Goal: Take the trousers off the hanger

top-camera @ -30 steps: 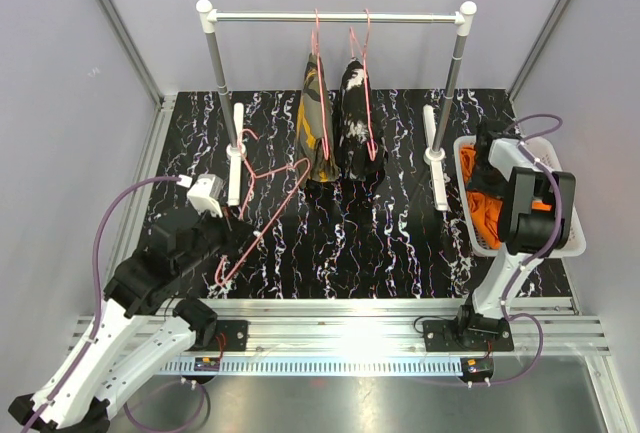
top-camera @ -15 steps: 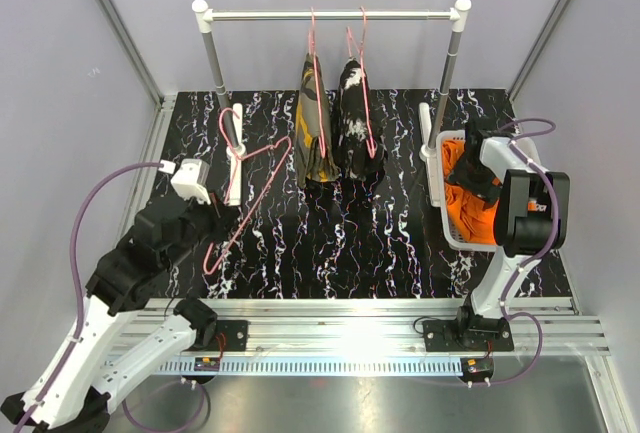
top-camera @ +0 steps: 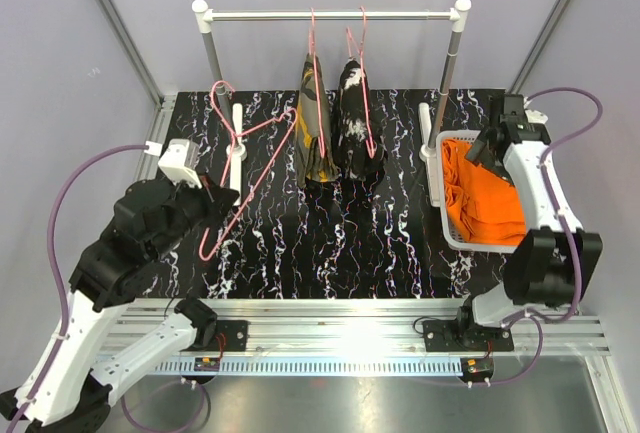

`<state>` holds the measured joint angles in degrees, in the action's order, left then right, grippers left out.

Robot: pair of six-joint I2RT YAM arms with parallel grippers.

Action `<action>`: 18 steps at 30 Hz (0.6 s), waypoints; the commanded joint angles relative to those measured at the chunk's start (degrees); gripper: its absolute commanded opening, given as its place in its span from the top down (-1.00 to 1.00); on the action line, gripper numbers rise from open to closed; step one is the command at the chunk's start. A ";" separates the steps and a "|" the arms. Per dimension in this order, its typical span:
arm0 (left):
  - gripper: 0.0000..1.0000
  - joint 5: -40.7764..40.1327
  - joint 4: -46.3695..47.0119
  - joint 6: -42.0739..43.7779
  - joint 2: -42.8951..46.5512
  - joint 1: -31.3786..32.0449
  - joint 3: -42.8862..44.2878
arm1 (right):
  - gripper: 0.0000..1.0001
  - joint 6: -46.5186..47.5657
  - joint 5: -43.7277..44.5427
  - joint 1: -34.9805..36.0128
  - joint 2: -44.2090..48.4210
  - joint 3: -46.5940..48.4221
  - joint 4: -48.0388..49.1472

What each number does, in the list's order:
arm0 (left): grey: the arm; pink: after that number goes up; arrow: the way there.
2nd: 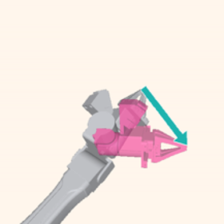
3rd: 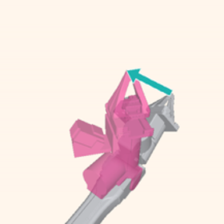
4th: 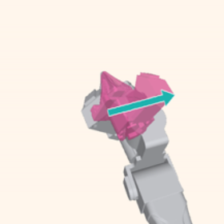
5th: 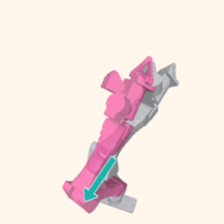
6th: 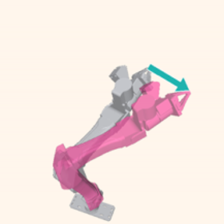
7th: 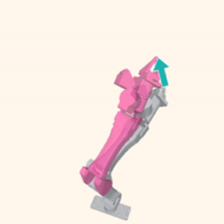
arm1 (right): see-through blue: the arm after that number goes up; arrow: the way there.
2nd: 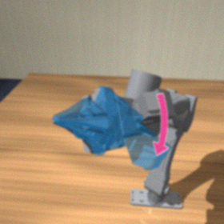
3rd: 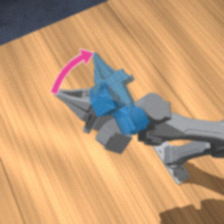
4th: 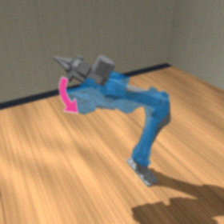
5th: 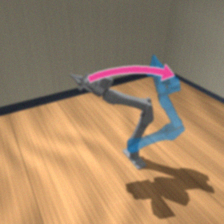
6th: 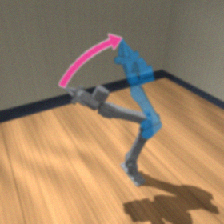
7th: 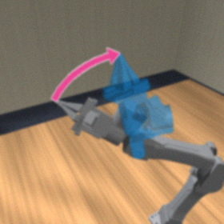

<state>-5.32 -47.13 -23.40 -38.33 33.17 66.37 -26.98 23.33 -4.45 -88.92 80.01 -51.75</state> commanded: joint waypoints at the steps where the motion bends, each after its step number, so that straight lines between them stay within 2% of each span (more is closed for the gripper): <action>1: 1.00 0.15 3.37 -0.42 -3.59 0.05 5.25 | -0.99 3.42 3.31 -0.21 7.43 0.24 -2.74; 2: 1.00 -2.82 2.58 -0.42 -5.86 0.05 7.96 | -0.99 4.21 1.91 -0.12 9.19 0.41 -3.27; 5: 1.00 -9.59 0.38 -0.25 -9.12 0.05 12.28 | -0.99 6.06 -9.94 -0.12 18.24 0.15 -2.66; 6: 1.00 -11.01 0.46 0.02 -11.31 0.05 14.90 | -0.99 6.50 -18.67 -0.21 23.66 -0.29 -1.70; 8: 1.00 -13.91 0.99 0.54 -14.13 0.05 17.55 | -0.99 7.03 -28.73 -0.12 29.66 -2.82 3.04; 9: 1.00 -15.14 1.43 0.72 -17.19 0.05 20.00 | -0.99 6.86 -36.87 -0.12 34.99 -3.62 4.45; 12: 1.00 -18.57 3.96 1.86 -22.29 0.05 23.97 | -0.99 4.75 -46.41 -0.12 43.53 -5.38 7.09; 15: 1.00 -19.55 8.28 3.97 -25.56 -0.03 25.56 | -0.99 4.04 -50.03 -0.12 49.00 -5.48 6.05; 18: 1.00 -23.32 8.29 5.20 -31.44 -0.12 29.86 | -0.99 4.04 -52.32 -0.12 52.26 -4.78 3.68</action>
<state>-22.65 -44.21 -20.86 -66.59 33.17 91.83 -22.61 -20.43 -4.60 -36.93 75.96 -47.00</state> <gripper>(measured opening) 0.027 0.993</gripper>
